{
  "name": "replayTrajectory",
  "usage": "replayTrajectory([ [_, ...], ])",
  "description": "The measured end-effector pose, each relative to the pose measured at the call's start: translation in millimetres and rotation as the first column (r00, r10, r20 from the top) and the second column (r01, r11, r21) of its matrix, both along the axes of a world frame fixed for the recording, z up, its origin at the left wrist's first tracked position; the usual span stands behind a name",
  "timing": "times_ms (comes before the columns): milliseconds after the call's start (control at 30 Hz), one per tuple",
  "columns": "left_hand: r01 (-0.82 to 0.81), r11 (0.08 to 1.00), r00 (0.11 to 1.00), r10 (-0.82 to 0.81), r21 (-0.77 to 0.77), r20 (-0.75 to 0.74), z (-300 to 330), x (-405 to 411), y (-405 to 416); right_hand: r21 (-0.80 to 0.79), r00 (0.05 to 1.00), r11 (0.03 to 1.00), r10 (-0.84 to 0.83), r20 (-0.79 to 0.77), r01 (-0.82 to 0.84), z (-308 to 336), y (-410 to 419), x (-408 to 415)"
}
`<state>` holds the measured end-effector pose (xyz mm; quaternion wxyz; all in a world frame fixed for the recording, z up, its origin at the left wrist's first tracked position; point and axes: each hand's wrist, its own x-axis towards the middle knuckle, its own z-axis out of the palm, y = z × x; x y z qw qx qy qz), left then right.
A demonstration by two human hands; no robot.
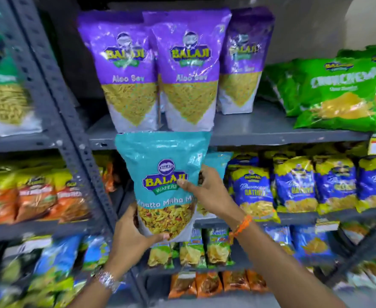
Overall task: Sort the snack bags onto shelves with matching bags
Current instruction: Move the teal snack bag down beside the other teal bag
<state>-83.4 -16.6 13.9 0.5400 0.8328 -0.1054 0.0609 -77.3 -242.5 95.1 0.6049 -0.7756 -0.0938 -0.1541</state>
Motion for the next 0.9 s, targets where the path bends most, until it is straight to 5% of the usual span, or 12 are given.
replayTrajectory([
  [233, -0.063, 0.998, 0.988, 0.061, -0.009, -0.138, -70, 40, 37, -0.031, 0.989, 0.998, 0.053, -0.14, -0.058, -76, 61, 52],
  [567, -0.057, 0.997, 0.967, 0.043, -0.051, -0.252, -114, 134, 46, -0.03, 0.957, 0.992, -0.126, -0.261, 0.122, -98, 84, 111],
  [900, -0.147, 0.987, 0.941, 0.119, -0.066, -0.318, -86, 164, 35, -0.047, 0.951, 0.985, -0.173, -0.256, 0.167, -140, 84, 169],
])
